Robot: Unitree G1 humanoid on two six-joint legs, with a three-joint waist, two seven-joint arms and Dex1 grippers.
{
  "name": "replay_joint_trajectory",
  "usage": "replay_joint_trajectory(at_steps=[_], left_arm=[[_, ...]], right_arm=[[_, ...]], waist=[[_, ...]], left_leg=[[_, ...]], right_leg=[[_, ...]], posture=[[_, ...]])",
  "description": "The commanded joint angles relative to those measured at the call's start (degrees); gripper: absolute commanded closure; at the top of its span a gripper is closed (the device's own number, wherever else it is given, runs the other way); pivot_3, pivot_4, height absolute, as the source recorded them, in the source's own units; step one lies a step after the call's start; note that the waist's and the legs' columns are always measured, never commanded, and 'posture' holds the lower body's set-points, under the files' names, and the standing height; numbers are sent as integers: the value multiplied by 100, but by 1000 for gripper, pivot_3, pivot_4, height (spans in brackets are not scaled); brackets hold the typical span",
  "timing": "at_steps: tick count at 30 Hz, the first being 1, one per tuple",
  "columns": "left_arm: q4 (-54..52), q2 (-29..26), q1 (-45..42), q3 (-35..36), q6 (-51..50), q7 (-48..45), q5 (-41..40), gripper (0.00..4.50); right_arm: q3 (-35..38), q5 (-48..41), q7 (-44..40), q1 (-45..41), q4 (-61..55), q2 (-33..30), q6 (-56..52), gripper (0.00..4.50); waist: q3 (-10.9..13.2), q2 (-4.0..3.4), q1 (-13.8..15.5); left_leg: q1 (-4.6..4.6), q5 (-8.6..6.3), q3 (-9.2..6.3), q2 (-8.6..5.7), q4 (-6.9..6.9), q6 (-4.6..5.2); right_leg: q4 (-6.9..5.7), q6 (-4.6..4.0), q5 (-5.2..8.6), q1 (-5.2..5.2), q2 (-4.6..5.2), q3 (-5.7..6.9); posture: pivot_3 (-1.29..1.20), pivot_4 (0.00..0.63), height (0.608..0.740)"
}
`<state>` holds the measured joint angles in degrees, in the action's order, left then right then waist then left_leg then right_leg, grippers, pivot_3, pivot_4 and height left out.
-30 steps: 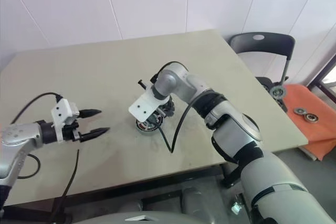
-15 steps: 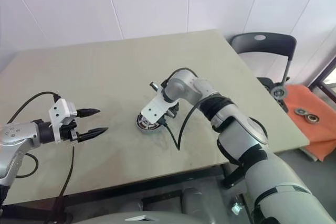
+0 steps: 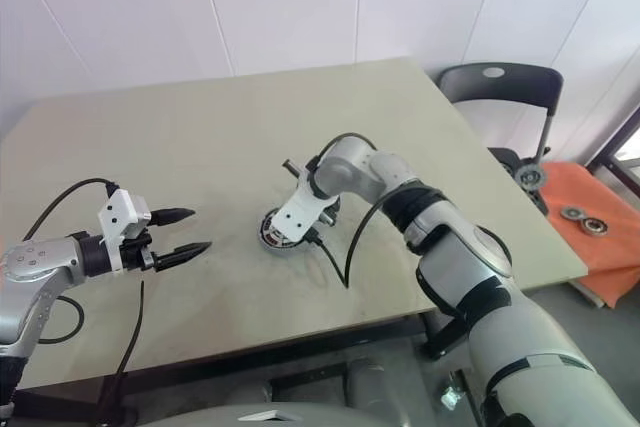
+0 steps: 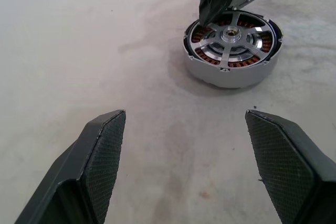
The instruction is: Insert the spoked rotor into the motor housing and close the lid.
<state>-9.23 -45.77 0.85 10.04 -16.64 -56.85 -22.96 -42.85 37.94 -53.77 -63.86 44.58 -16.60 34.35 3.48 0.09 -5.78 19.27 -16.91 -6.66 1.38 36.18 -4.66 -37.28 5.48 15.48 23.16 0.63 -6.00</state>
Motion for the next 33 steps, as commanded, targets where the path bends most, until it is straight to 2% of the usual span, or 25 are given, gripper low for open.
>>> replay_joint_trajectory(at_steps=[1,5,9,17,19,25,28,33], left_arm=[[-228,37,6,91,47,84,-20,619],[-299,61,107,153,34,139,-37,619],[-300,53,145,203,37,147,-52,619],[-149,106,4,132,87,155,-25,619],[-98,123,-34,106,109,153,-9,619],[51,188,-147,3,163,132,27,619],[97,217,-191,-39,186,122,45,619],[112,244,-222,-39,189,110,51,619]], right_arm=[[-303,410,311,-1,575,242,-66,4474],[-482,622,451,114,834,354,-16,4474],[-489,706,502,99,841,309,99,4474],[-24,327,474,-283,675,369,135,4474],[155,39,253,-363,534,339,150,4474],[1019,-2141,-1809,-276,-978,378,-814,4474],[1101,-2356,-2052,-222,-1365,350,-1182,4474],[896,-2034,-1965,-89,-1385,168,-1060,4474]], waist=[[-2,3,-1],[-12,15,-17],[-15,20,-10],[-18,26,-18],[-16,24,-18],[-7,19,-17],[-7,19,0],[-7,20,24]], left_leg=[[-1,0,0,0,0,0],[-23,0,0,0,-2,0],[-94,-1,1,0,-7,1],[-93,0,1,0,-4,1],[-87,0,1,0,-6,1],[-68,-1,-1,2,-17,1],[-69,-1,-6,2,-20,1],[-69,-1,-4,2,-11,1]], right_leg=[[-1,0,0,-1,0,0],[-2,-1,0,-19,-1,-2],[6,-8,32,-89,-1,-2],[3,-10,30,-86,-1,-3],[3,-15,25,-79,-1,-3],[5,-8,6,-59,-1,-1],[5,-7,8,-61,-1,5],[6,-23,19,-65,-1,5]], posture=[[0,0,740],[0,0,740],[0,0,740],[0,0,740],[0,0,740],[0,0,740],[0,0,740],[0,0,740]])
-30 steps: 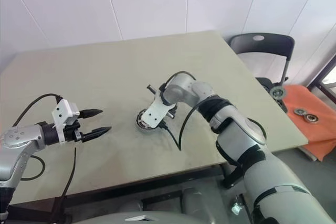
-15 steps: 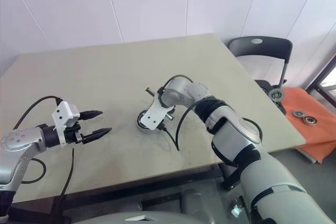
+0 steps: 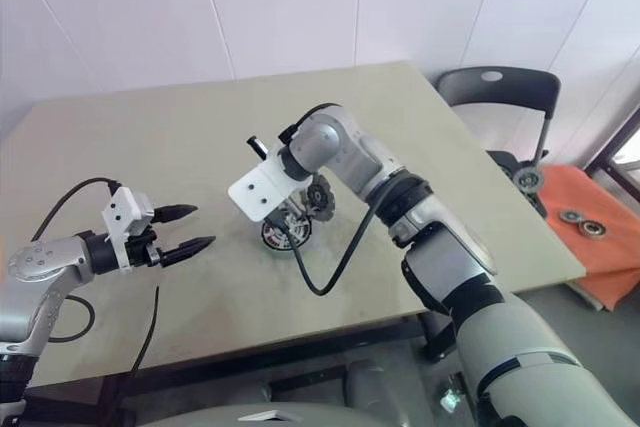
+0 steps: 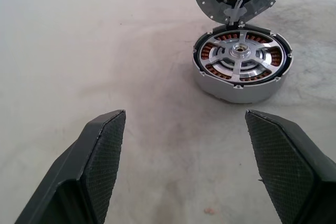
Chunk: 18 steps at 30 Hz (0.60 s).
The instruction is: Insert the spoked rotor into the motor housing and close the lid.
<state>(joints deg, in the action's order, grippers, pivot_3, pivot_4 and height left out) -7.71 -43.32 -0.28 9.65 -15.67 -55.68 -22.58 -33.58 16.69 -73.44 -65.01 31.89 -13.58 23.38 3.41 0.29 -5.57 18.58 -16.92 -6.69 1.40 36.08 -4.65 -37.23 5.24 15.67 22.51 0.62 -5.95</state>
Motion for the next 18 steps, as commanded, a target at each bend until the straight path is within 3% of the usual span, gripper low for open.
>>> replay_joint_trajectory(at_steps=[1,7,13,18], left_arm=[[-50,3,-100,9,88,-7,12,619],[-157,10,-26,57,41,0,-22,619],[-238,27,1,-13,-18,-27,-32,619],[-264,200,-54,-239,-23,23,8,619]], right_arm=[[-102,162,-52,89,-126,-216,49,4474],[-238,267,-242,281,-91,-607,176,4474],[-260,-530,-1587,795,-1526,-1284,-494,4474],[-331,-496,-1855,898,-1799,-1562,-463,4474]], waist=[[0,1,3],[3,-4,-15],[4,-5,1],[4,-5,7]], left_leg=[[0,0,0,0,1,0],[9,0,2,0,-2,0],[19,0,0,0,-7,0],[24,0,3,-1,5,0]], right_leg=[[0,6,5,0,0,0],[2,1,-1,9,0,-1],[7,16,-9,17,0,-1],[11,22,4,15,2,-1]], posture=[[0,0,740],[0,0,740],[0,0,740],[0,0,740]])
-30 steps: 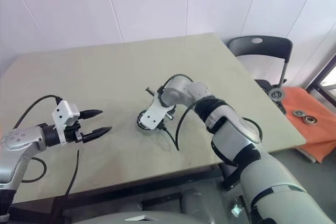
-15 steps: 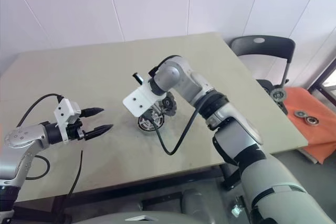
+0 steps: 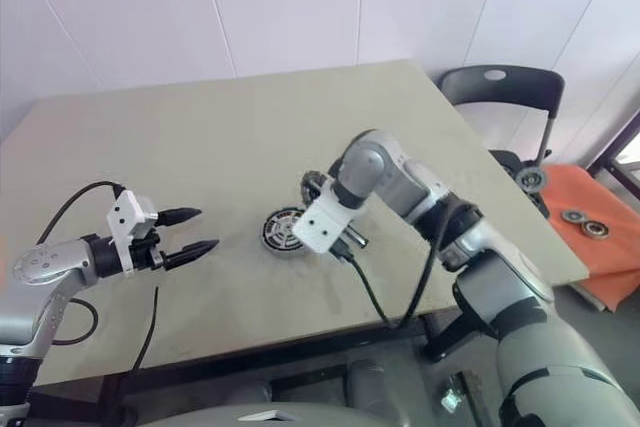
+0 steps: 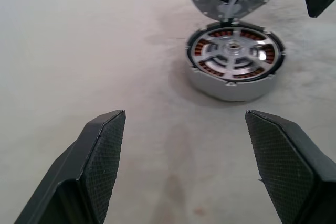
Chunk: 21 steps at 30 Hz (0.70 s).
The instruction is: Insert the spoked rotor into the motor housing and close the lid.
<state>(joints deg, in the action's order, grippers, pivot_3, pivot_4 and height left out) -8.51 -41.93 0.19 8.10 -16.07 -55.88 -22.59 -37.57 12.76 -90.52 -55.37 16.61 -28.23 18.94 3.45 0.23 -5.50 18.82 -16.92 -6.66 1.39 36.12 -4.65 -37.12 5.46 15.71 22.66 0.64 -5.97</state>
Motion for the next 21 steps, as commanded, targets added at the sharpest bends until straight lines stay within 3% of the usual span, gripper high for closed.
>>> replay_joint_trajectory(at_steps=[1,7,13,21], left_arm=[[-181,96,-107,-131,23,57,21,619],[-142,199,-161,-273,48,129,64,619],[-156,248,-197,-289,37,179,71,619],[-208,315,-117,-269,68,274,81,619]], right_arm=[[51,-80,-154,-51,-270,-124,40,4474],[-61,401,456,-192,397,165,516,4474],[-161,852,1029,-467,1167,613,834,2554],[-292,1227,1206,-766,1883,678,1273,2554]], waist=[[0,0,0],[0,0,-17],[0,0,-8],[0,0,-4]], left_leg=[[-2,0,0,0,0,0],[-10,0,0,0,-3,0],[-3,0,1,0,-3,0],[0,0,0,0,-3,0]], right_leg=[[-1,-4,3,-1,0,0],[-4,-6,4,-3,-2,-1],[-2,-20,-5,1,-1,-1],[-2,-12,-10,2,0,-1]], posture=[[0,0,740],[0,0,740],[0,0,740],[0,0,740]])
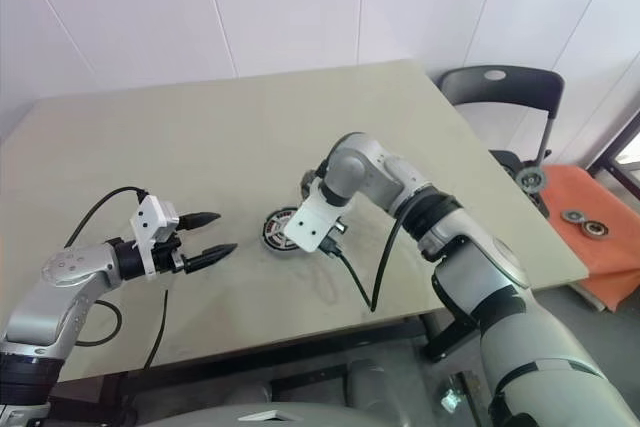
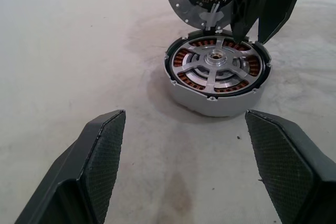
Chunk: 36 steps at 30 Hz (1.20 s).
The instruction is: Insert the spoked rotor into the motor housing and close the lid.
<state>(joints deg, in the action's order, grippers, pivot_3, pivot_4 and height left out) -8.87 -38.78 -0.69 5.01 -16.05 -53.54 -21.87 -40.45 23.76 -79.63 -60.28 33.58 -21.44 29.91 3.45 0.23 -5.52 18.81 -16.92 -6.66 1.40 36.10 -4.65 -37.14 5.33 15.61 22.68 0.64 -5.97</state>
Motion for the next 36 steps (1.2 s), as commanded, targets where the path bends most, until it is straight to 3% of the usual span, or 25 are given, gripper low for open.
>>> replay_joint_trajectory(at_steps=[1,17,20,24,33,36], left_arm=[[-182,7,-21,37,66,48,11,619],[-234,91,-5,15,49,147,-11,619],[-219,116,-2,11,51,167,-7,619],[-204,146,-18,14,52,190,4,619],[-192,176,-29,23,64,234,18,619],[-191,182,-32,18,72,249,20,619]], right_arm=[[-15,177,143,-297,275,-6,225,2554],[-18,79,-5,-198,114,59,460,2554],[-4,-35,-33,-187,10,124,453,3151],[-7,-84,-63,-175,-90,179,382,4493],[-56,49,-97,-201,-134,220,113,4493],[-44,62,-334,-166,-273,249,-533,4493]], waist=[[0,0,-4],[0,0,-11],[0,-1,-9],[0,0,-27],[0,0,-16],[0,-1,-17]], left_leg=[[0,0,0,0,1,0],[-2,0,0,0,0,0],[-2,0,-1,0,-1,0],[-4,0,0,0,1,0],[-6,0,-1,0,2,0],[-9,0,-1,0,1,0]], right_leg=[[-1,-1,1,0,0,0],[-2,5,-3,0,-1,0],[-2,6,-3,0,-1,0],[-5,5,-3,-1,-1,0],[-8,5,-3,-2,-2,0],[-10,4,-2,-2,-2,0]], posture=[[0,0,740],[0,0,740],[0,0,740],[0,0,740],[0,0,740],[0,0,740]])
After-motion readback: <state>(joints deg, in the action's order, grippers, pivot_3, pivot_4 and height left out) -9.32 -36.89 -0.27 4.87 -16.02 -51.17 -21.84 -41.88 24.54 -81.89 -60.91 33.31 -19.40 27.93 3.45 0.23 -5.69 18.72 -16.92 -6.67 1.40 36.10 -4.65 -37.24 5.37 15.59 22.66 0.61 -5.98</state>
